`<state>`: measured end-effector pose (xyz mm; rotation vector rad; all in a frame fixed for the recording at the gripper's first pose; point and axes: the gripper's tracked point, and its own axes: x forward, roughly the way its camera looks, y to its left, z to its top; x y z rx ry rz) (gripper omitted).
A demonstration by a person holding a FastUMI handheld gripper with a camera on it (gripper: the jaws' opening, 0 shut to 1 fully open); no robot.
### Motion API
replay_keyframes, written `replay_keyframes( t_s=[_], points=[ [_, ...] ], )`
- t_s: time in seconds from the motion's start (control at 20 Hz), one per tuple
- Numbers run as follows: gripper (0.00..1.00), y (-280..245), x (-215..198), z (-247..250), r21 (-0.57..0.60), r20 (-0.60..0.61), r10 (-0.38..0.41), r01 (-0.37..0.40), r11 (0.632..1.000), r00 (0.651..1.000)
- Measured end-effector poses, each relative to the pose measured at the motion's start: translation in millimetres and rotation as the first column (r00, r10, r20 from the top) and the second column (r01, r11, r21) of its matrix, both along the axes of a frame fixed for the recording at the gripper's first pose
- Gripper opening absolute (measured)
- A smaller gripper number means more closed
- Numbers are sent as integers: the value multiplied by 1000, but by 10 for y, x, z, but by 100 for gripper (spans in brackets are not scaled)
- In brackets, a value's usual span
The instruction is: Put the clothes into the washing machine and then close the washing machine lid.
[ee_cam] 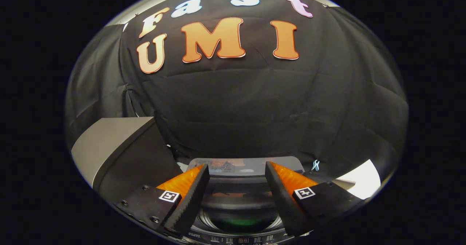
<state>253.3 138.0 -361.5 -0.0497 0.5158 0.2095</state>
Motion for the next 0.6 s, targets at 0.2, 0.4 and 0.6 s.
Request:
replay_keyframes(
  t_s=[0.2,0.4,0.6],
  points=[
    [99,6,-127,153,20,16,2,-2,1000,1000],
    [99,50,-147,383,49,45,3,-5,999,999],
    [99,91,-169,782,88,106,5,-14,996,994]
  ],
)
